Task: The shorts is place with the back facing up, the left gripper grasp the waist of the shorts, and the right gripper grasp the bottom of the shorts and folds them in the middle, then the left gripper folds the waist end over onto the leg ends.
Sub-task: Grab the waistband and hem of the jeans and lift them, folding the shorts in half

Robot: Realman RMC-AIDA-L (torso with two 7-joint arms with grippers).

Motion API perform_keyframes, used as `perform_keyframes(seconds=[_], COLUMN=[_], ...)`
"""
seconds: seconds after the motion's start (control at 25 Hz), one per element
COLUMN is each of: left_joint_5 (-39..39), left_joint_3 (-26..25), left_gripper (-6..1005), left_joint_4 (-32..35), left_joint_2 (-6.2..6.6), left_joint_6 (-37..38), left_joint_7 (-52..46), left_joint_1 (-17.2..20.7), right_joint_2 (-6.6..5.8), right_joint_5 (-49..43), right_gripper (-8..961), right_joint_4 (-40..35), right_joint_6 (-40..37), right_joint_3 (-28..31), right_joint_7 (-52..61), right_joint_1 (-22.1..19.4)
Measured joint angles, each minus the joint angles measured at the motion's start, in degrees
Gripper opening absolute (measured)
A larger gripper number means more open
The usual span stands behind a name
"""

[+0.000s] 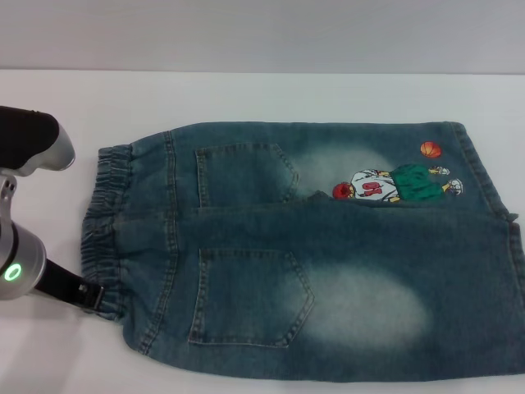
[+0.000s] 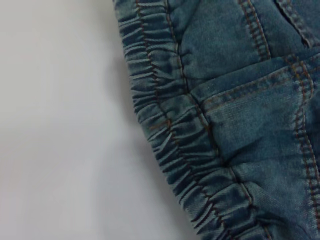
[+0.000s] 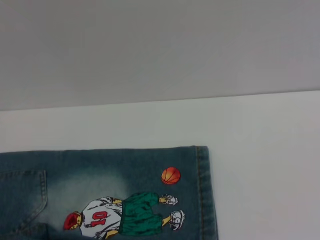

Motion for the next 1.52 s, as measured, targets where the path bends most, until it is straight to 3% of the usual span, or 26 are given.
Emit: perform_keyframes(seconds=[0.8, 1.24, 1.52], left_joint_5=[0.6, 0.7, 0.7], left_joint_3=[-0.5, -0.8, -0.8], left_gripper=[33, 31, 29], left_joint_4=[-3.5, -2.8, -2.4], left_joint_2=[0.0, 0.0, 0.0], left_joint_6=[-1.7, -2.1, -1.9], left_joint_7=[0.0, 0.3, 0.5], left_joint_1=[-0.3, -2.2, -2.6], right_joint_2=[-0.12, 1.1, 2.38], right_joint_5=[-1.5, -9.2, -8.2], right_gripper=[706, 705, 705], right_joint_4=[-2.1, -4.3, -7.8], right_joint_6=[3.3, 9.6, 8.9], right_joint_3=[-0.8, -3.3, -5.8], right_joint_7=[2.8, 6.0, 6.1], right_joint_1=[1.1, -0.2, -1.1])
